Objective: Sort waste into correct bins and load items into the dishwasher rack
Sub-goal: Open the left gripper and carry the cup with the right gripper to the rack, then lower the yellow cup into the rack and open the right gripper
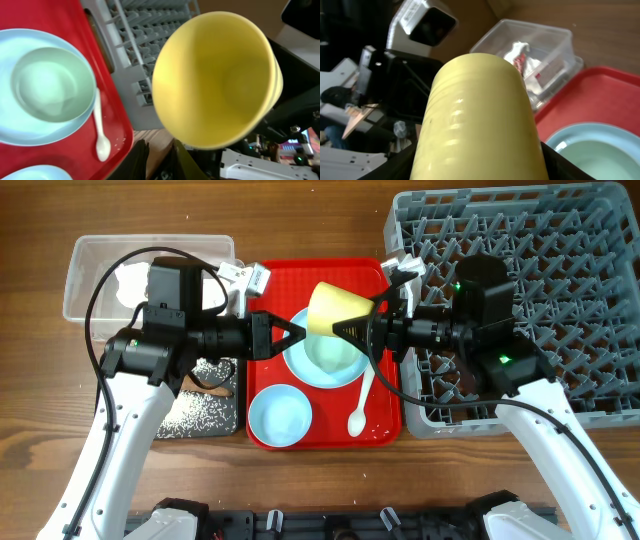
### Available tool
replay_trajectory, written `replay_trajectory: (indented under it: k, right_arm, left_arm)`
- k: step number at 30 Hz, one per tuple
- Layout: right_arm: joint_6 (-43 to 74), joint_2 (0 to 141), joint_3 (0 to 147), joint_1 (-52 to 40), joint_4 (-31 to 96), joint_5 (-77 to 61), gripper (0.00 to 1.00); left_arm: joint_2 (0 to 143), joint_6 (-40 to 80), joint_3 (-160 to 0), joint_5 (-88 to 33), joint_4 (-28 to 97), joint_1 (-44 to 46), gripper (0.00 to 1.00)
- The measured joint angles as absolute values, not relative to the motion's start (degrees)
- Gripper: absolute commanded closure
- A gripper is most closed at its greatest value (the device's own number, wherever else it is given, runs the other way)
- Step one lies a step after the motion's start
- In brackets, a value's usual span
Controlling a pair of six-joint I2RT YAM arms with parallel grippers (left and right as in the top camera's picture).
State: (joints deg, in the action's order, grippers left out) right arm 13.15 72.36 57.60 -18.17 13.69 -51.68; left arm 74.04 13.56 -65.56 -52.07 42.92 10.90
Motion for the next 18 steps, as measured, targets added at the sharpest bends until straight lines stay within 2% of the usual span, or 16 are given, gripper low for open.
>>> replay_trajectory:
  k: [4, 10, 18]
  right_arm:
    - [12.6, 72.4, 59.4, -18.2, 24.2, -44.3, 0.43]
    - [12.3, 72.4, 74.7, -18.2, 51.9, -20.0, 0.43]
    - [14.3, 72.2, 79.1, -18.0, 69.9, 0.4, 0.43]
  left_arm:
    - [74.0, 13.6, -65.6, -45.9, 46.7, 11.0, 0.83]
    - [74.0, 13.6, -65.5, -39.3, 49.3, 11.0, 0.83]
    - [74.0, 13.6, -65.4, -37.9, 50.5, 11.0, 0.83]
